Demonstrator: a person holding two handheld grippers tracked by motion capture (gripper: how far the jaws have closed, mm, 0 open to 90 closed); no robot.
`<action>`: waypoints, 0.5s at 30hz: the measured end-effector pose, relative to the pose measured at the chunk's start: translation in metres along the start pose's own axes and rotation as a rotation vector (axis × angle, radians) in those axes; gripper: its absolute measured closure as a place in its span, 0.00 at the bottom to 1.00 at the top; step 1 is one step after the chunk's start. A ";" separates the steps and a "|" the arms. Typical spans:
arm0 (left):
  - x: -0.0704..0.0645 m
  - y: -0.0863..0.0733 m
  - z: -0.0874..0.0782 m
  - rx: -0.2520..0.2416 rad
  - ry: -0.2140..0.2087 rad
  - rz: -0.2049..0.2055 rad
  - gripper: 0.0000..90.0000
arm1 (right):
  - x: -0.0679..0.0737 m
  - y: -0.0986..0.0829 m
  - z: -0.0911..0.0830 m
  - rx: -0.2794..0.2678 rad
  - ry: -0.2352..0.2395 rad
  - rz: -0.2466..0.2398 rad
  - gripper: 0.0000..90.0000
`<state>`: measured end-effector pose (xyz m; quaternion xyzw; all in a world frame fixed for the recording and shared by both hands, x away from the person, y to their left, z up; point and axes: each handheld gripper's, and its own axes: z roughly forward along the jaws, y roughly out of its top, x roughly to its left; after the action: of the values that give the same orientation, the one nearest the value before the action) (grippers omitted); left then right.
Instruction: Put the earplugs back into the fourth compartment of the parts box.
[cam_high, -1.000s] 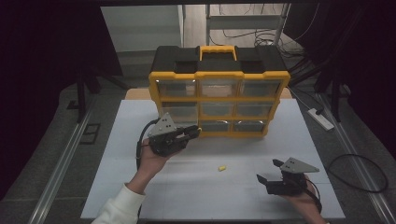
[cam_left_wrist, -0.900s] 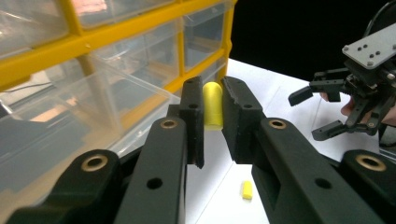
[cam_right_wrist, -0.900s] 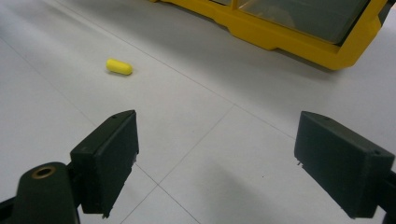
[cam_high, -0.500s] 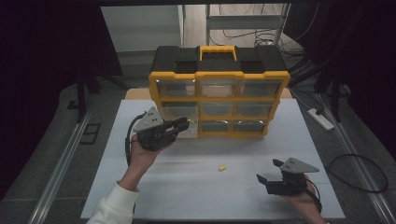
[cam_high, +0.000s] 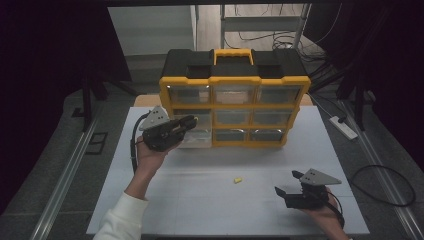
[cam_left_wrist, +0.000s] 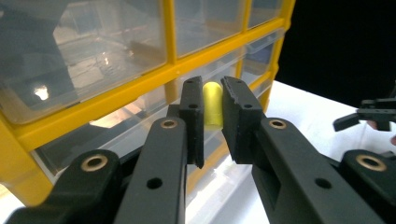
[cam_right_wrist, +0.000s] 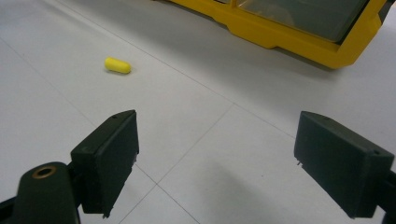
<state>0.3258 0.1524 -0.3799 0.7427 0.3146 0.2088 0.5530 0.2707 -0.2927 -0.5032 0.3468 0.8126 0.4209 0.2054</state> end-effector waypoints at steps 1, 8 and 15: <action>0.002 0.000 0.003 0.002 0.004 -0.006 0.87 | 0.000 0.000 0.000 0.000 0.000 0.000 0.17; 0.005 -0.003 0.015 0.043 0.020 0.000 0.87 | 0.000 0.000 -0.001 -0.006 0.004 0.002 0.17; -0.001 0.002 0.010 0.037 0.053 0.038 0.86 | 0.000 0.000 -0.001 -0.006 0.004 -0.001 0.17</action>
<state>0.3322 0.1450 -0.3813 0.7529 0.3187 0.2328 0.5266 0.2702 -0.2935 -0.5027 0.3450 0.8118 0.4241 0.2050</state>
